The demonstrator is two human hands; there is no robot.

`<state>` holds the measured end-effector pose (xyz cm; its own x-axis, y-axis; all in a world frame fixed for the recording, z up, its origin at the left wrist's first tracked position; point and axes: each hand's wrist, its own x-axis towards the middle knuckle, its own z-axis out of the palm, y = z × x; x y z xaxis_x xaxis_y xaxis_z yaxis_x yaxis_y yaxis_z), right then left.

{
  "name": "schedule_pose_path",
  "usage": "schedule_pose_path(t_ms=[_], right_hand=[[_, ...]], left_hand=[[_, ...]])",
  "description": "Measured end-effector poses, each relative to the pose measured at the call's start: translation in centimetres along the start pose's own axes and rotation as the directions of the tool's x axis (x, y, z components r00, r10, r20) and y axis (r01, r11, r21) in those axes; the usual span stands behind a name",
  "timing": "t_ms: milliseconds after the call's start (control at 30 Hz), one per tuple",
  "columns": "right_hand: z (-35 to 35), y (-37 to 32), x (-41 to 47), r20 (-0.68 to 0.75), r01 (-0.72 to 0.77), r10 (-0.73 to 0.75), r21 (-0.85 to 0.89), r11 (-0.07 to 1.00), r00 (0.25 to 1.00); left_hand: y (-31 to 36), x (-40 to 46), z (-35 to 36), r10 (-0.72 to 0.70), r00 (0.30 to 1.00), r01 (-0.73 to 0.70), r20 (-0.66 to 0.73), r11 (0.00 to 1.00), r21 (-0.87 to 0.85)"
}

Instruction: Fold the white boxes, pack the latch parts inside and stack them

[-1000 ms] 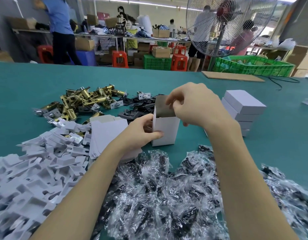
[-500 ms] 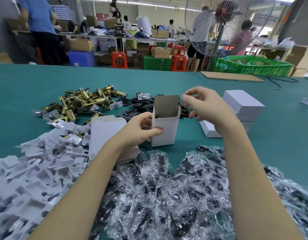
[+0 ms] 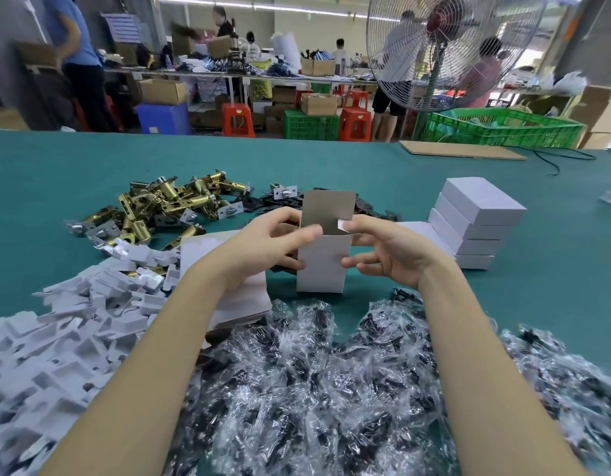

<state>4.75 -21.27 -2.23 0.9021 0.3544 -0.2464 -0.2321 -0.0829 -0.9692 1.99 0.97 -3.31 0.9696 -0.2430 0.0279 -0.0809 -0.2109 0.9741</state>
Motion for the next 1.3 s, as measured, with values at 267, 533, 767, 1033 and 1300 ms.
schedule_pose_path(t_ms=[267,533,767,1033,1300], right_hand=[[0.2,0.2,1.1,-0.015,0.043,-0.044,-0.056,0.998,0.999],[0.6,0.7,1.8,0.019,0.076,-0.076,-0.043,0.996,0.997],[0.6,1.2,1.6,-0.013,0.264,-0.264,0.086,0.961,0.965],[0.1,1.2,1.7,-0.003,0.274,-0.274,0.038,0.961,0.962],[-1.2,1.1,0.9,0.190,0.233,-0.248,0.100,0.967,0.950]], left_hand=[[0.6,0.0,0.6,-0.005,0.992,-0.001,-0.127,0.999,-0.050],[0.8,0.3,1.4,0.172,0.941,-0.182,-0.293,0.983,-0.006],[0.5,0.5,1.0,0.174,0.943,-0.186,-0.284,0.982,-0.018],[0.3,0.2,0.1,0.152,0.979,-0.157,-0.135,0.987,-0.024],[0.1,0.3,0.3,0.204,0.967,-0.211,-0.151,0.977,-0.033]])
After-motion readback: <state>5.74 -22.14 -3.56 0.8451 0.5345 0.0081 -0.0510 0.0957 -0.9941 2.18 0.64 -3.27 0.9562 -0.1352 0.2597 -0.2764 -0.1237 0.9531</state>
